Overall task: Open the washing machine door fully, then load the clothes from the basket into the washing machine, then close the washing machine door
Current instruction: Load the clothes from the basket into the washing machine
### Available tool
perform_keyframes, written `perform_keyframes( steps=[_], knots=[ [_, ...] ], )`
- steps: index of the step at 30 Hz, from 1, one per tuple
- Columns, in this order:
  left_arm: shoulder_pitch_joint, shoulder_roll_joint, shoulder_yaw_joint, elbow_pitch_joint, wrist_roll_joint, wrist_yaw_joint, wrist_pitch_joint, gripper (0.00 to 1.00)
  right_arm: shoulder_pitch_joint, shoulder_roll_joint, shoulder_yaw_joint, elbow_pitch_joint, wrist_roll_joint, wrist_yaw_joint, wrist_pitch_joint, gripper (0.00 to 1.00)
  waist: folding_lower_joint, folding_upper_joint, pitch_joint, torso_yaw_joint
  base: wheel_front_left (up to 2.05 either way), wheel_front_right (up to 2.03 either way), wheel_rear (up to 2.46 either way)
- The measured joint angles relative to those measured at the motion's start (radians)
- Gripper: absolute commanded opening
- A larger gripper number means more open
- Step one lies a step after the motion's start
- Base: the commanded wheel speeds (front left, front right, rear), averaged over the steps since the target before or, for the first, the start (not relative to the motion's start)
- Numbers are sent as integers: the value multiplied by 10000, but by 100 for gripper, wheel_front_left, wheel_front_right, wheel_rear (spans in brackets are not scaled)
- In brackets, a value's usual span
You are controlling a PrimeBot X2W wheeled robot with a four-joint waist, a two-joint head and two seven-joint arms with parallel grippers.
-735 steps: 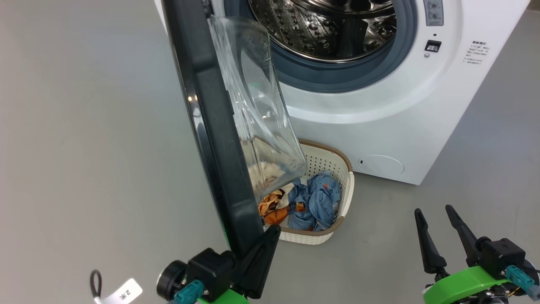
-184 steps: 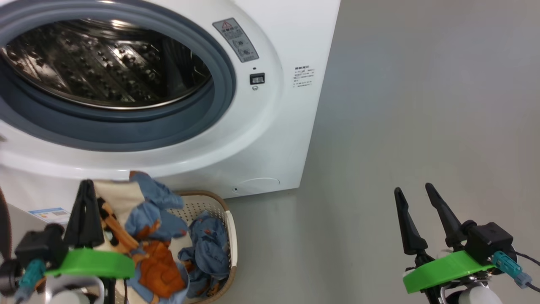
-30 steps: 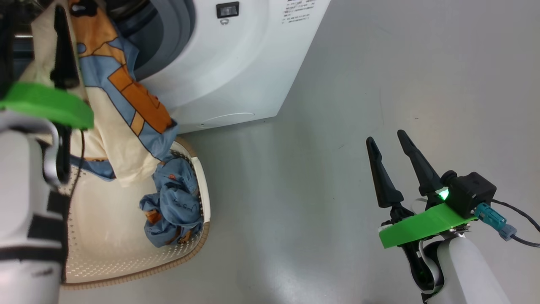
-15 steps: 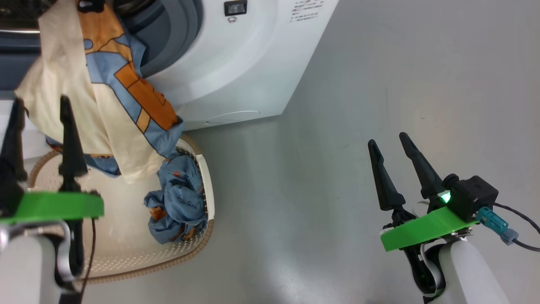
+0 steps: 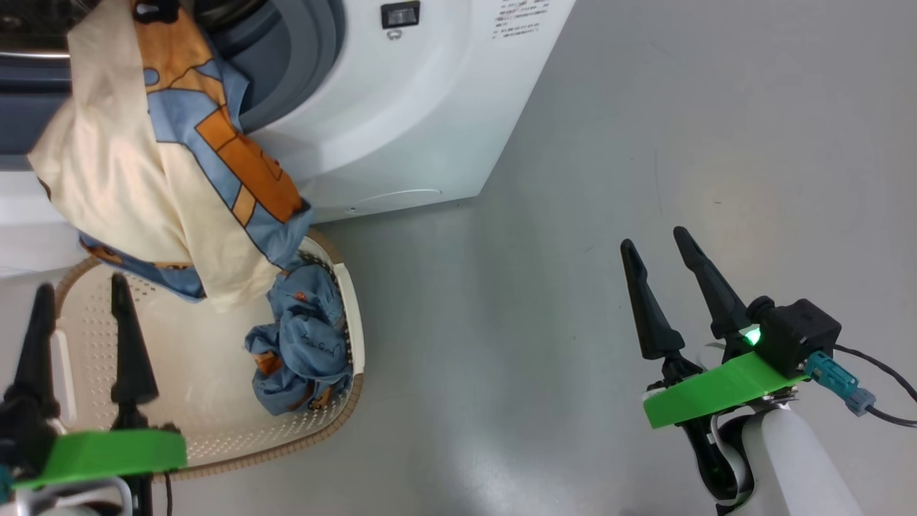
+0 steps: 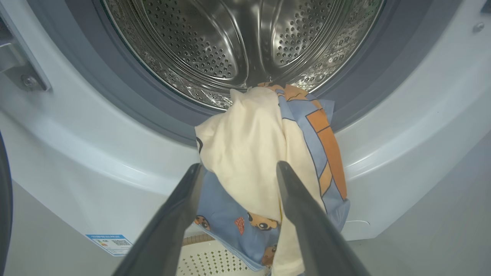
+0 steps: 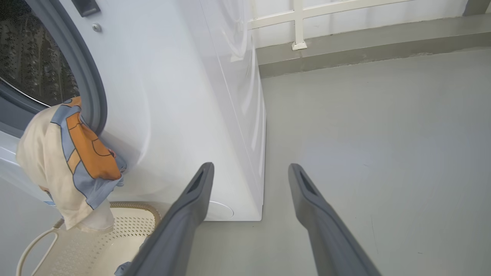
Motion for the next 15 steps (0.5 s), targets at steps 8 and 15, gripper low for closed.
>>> perform_keyframes(
  steps=[8,15],
  knots=[
    [1049,-257,54,-157,-35,98,-4,100,1,0,15,12,-2,0,0,100,0,0,-26,17,0,0,0],
    [1296,-359,81,-320,-86,165,-13,100,1,-2,15,15,-8,0,0,100,0,0,-56,60,0,0,0]
  ],
)
